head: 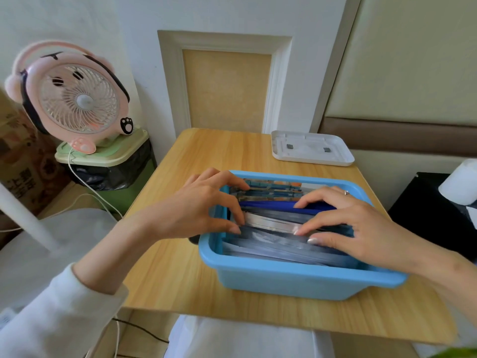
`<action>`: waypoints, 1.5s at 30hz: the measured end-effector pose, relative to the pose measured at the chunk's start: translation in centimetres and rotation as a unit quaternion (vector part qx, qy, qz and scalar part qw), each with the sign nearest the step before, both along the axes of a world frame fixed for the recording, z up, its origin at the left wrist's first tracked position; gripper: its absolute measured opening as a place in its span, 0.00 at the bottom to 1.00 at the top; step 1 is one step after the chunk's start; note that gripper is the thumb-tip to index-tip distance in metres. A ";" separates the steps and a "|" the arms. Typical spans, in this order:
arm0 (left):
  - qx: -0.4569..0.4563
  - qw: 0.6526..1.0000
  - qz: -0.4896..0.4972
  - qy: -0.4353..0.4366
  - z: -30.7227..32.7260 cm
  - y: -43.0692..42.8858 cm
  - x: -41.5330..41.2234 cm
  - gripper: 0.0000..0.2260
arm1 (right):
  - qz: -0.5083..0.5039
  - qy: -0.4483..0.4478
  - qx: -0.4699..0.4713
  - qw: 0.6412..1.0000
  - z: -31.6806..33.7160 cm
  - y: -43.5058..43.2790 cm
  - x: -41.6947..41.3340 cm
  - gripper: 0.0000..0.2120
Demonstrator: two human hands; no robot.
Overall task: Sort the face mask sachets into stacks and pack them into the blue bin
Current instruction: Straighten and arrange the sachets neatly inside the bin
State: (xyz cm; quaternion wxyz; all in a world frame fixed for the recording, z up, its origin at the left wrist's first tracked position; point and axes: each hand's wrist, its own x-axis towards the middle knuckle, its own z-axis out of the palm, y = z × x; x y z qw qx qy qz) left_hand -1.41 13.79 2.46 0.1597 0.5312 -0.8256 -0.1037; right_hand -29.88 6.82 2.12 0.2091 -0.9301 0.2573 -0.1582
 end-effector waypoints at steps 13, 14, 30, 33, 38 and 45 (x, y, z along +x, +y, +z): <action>0.069 0.997 0.008 0.028 0.5 -0.1 -0.3 0.09 | -0.065 -0.018 -0.034 0.997 -0.6 0.3 -0.1 0.09; 0.049 0.999 0.010 0.003 0.4 0.0 -0.6 0.09 | -0.065 -0.018 -0.033 0.997 -0.6 0.3 -0.1 0.08; -0.062 0.997 0.016 0.044 -0.8 -0.2 -2.1 0.05 | 0.008 -0.025 -0.023 0.999 0.0 0.6 -1.0 0.05; -0.061 0.997 0.020 0.052 -0.9 -0.3 -2.1 0.04 | 0.008 -0.037 -0.010 0.999 -0.2 0.5 -1.3 0.11; 0.002 0.999 -0.016 0.052 -0.3 -0.7 -0.9 0.06 | -0.010 -0.020 -0.013 1.000 -0.4 -0.2 -1.6 0.02; 0.089 0.996 -0.024 0.001 1.3 -0.8 -0.8 0.07 | -0.040 -0.001 -0.023 0.999 -0.3 -0.2 -2.6 0.06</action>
